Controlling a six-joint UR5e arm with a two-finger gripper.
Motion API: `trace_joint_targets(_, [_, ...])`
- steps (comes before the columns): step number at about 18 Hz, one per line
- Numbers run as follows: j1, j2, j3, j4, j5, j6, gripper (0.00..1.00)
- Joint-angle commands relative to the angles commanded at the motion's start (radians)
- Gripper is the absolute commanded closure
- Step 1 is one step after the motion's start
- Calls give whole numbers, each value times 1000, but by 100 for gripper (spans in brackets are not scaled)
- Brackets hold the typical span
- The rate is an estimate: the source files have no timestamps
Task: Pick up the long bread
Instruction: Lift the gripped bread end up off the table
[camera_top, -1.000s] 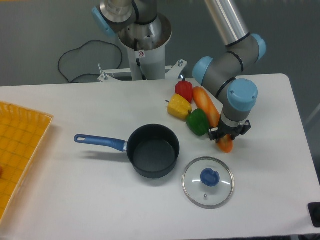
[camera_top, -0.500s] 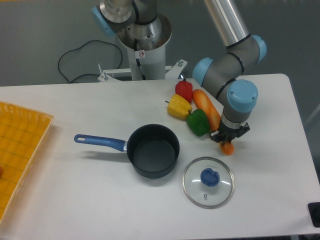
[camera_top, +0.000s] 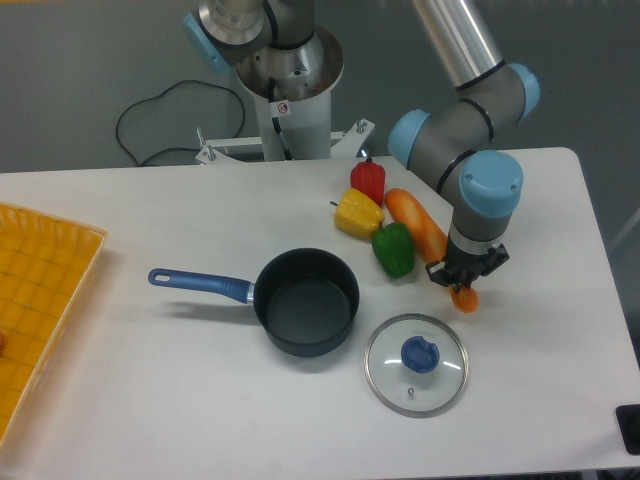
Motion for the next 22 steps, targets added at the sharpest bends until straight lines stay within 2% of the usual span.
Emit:
trace_joint_targets(4, [2,37,24,-23,-26,11,78])
trace_joint_targets(8, [-15,63,71,-121,-25,29,78])
trace_joint_targets(13, [-54,107,78,-132,-29,144,78])
trace_joint_targets(22, [-106,107,77,-144,-22,359,78])
